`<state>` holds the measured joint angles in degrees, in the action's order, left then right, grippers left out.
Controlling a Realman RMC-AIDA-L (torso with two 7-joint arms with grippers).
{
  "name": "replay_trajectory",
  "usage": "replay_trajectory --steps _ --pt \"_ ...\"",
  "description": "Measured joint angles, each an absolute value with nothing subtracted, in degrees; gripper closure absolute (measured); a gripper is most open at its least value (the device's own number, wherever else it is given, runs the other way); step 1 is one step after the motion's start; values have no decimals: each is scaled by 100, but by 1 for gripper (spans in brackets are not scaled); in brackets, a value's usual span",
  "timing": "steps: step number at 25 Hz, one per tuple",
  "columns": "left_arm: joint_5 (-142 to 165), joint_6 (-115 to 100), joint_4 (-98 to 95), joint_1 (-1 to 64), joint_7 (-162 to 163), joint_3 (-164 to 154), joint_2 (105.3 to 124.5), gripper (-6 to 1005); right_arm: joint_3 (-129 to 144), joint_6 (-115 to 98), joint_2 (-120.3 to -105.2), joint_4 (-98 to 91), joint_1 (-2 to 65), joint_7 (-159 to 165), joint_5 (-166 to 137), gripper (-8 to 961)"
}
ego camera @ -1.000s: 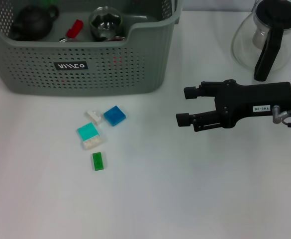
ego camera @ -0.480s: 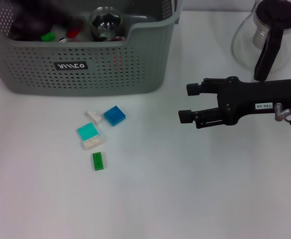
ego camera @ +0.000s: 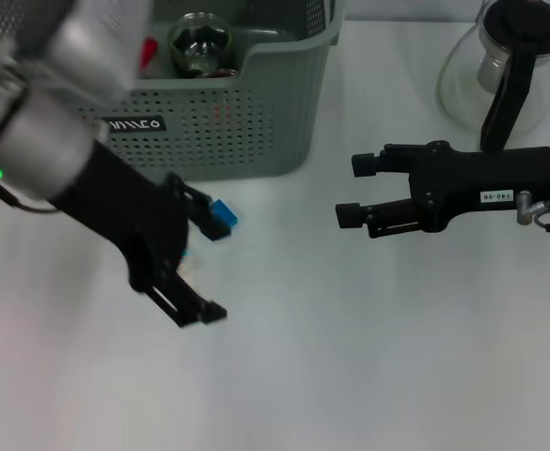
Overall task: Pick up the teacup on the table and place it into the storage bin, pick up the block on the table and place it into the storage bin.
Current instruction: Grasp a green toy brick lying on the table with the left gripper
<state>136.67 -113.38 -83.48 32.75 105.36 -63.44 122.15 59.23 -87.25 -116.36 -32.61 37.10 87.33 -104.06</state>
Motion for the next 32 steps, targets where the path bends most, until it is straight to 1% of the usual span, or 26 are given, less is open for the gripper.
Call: replay_trajectory --steps 2,4,14,32 --pt "13941 -11190 -8339 3247 10521 -6537 12357 51 5920 -8721 -11633 -3261 3718 8741 -10399 12" --pt "14260 -10956 -8299 3223 10635 -6721 12427 51 5916 -8707 -11630 -3261 3731 8748 -10390 12" --pt "15106 -10075 -7755 3136 11424 -8191 12432 51 5915 -8578 -11653 -3261 3781 8753 -10379 12" --pt "15524 -9363 -7428 3105 11725 -8616 12440 50 5779 -8551 -11680 -3261 3807 8732 -10380 12"
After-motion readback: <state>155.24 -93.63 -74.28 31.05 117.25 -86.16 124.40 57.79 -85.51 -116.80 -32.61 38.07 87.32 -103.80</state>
